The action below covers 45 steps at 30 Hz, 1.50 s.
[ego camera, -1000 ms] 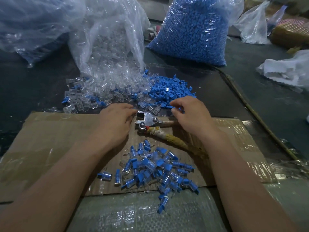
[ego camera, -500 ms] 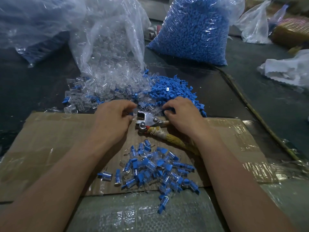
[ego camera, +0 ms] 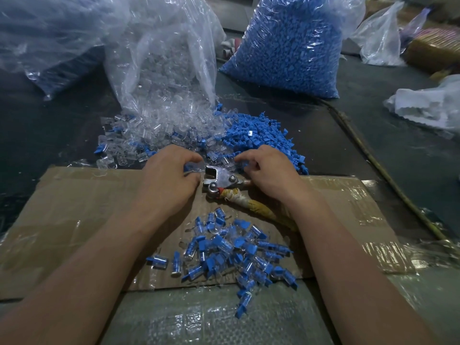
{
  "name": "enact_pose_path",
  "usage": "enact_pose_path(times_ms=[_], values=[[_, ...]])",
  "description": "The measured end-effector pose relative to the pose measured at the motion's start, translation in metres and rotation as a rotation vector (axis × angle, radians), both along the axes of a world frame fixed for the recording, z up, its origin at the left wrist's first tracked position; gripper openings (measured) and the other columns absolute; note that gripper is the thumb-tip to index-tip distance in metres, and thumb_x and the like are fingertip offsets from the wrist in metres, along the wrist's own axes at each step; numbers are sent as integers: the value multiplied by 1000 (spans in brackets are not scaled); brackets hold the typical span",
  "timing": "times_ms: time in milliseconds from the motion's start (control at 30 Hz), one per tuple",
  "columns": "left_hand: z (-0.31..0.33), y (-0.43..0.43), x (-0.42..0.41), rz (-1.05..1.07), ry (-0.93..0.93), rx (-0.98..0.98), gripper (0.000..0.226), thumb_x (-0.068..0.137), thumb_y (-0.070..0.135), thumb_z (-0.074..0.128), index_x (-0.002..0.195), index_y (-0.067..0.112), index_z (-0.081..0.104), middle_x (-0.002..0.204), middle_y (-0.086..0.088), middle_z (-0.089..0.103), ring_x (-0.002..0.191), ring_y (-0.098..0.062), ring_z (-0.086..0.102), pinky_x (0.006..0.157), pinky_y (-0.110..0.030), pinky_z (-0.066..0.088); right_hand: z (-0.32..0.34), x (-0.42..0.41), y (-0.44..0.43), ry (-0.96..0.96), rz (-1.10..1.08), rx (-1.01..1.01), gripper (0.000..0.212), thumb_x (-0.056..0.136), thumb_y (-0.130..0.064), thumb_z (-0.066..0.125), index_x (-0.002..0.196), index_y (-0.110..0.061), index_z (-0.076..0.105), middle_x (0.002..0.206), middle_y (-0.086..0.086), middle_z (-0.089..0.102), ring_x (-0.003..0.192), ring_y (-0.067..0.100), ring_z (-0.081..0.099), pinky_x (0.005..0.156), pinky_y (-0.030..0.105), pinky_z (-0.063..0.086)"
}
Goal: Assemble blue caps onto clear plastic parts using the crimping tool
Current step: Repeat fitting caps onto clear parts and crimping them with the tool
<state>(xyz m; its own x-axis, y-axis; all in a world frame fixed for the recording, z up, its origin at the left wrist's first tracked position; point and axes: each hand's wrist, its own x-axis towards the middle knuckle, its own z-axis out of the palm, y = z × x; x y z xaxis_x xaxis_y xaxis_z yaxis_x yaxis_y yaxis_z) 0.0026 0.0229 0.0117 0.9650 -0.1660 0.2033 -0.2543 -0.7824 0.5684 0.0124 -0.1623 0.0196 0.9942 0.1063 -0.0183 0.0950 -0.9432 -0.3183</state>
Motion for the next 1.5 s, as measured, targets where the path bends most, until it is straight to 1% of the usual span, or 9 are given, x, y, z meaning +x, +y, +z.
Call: enact_pose_path(times_ms=[167,367,500,600,800,1033,1167,1333,1500], values=[[-2,0,1,4,-60,-14,30,84,17,63,114,15,63,113,-3,59,106,-14,49,84,-20,26,2,2,0,13,-3,78,21,88,-28,58,108,-26,64,73,-19,41,72,2,40,87,36,41],[3,-1,-3,44,-142,-181,29,84,10,62,113,13,64,101,2,59,90,-5,46,78,-13,32,3,-5,3,-91,24,59,14,89,-24,56,102,-24,62,91,-9,51,92,13,52,93,35,37],[14,-4,-11,-30,-11,-498,34,83,9,63,111,28,58,90,16,55,79,1,55,59,-7,45,15,-17,3,-108,93,394,11,87,-18,59,93,-28,60,87,-15,53,83,-1,52,76,10,42],[19,-6,-15,-149,99,-541,42,82,11,62,112,37,51,99,17,57,86,-2,59,63,-8,50,20,-26,9,-42,174,473,27,85,-17,60,83,-42,52,85,-18,52,79,-12,49,69,-1,36],[21,-5,-17,-220,128,-569,32,77,7,67,99,30,64,93,7,68,82,-2,65,75,-12,51,20,-32,14,-37,253,464,14,84,-16,63,93,-27,60,86,-19,52,79,-17,46,70,0,34],[23,-6,-18,-152,191,-739,17,75,1,65,72,17,63,60,9,66,57,-1,61,56,-9,48,18,-31,13,-83,163,537,17,87,-18,58,97,-31,56,84,-20,53,83,-11,50,73,3,40],[25,-6,-17,-84,279,-889,11,79,-3,60,77,8,59,57,0,64,51,-5,62,52,-14,51,20,-32,10,-192,109,629,23,86,-12,59,91,-34,59,85,-15,53,77,0,55,75,17,48],[25,-6,-18,-138,267,-843,22,80,-4,59,81,17,65,61,2,66,55,-4,63,55,-12,50,23,-37,15,-283,98,764,23,78,-10,68,79,-33,64,76,-17,62,71,-3,59,69,13,49],[23,-6,-17,-108,298,-881,15,78,-3,62,78,12,63,58,2,67,53,-6,64,51,-13,50,21,-41,22,-320,65,834,24,78,-8,70,76,-31,64,72,-12,66,69,10,65,69,26,56]])
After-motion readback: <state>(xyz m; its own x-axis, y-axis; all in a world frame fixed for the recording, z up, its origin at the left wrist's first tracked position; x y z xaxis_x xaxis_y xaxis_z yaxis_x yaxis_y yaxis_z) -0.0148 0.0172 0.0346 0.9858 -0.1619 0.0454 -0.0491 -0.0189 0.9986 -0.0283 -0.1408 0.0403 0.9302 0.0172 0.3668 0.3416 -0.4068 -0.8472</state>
